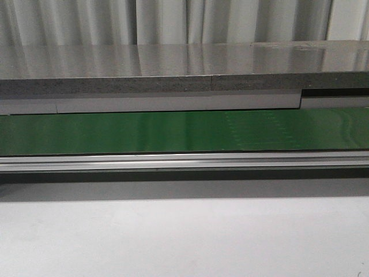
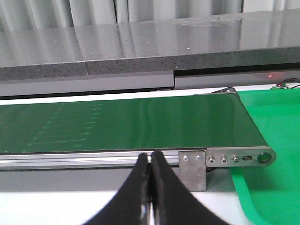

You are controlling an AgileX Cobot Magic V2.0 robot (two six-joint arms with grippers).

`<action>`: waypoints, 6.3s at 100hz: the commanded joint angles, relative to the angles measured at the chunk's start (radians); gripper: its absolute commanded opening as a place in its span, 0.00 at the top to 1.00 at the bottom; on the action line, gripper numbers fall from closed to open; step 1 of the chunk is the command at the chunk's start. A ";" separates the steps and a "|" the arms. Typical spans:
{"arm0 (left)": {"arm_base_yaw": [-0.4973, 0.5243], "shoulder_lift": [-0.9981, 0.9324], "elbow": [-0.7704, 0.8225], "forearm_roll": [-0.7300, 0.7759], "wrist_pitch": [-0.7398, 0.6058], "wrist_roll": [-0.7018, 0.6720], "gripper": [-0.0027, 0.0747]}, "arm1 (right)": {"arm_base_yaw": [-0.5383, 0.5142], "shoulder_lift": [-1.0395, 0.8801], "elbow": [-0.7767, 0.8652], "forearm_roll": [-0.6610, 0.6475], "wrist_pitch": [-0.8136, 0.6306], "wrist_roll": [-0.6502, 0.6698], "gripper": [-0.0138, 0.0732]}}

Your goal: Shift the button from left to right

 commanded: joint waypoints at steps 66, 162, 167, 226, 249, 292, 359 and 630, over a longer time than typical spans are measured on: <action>-0.092 -0.274 -0.067 -0.152 0.022 0.097 0.94 | 0.002 -0.019 -0.016 -0.006 -0.083 -0.005 0.92; -0.250 -0.227 -0.067 -0.255 0.082 0.233 0.08 | 0.002 -0.019 -0.016 -0.006 -0.083 -0.005 0.92; -0.250 -0.239 -0.067 -0.283 0.082 0.255 0.09 | 0.002 -0.019 -0.016 -0.006 -0.083 -0.005 0.92; -0.316 -0.659 0.038 -0.320 -0.070 0.303 0.10 | 0.002 -0.019 -0.016 -0.006 -0.083 -0.005 0.92; -0.420 -0.940 0.278 -0.304 -0.294 0.307 0.10 | 0.002 -0.019 -0.016 -0.006 -0.083 -0.005 0.92; -0.422 -1.467 0.813 -0.316 -0.561 0.307 0.10 | 0.002 -0.019 -0.016 -0.006 -0.083 -0.005 0.92; -0.422 -1.644 0.956 -0.316 -0.640 0.307 0.13 | 0.002 -0.019 -0.016 -0.006 -0.083 -0.005 0.92; -0.422 -1.644 0.956 -0.316 -0.640 0.307 0.99 | 0.004 0.970 -0.825 0.150 0.482 -0.050 0.20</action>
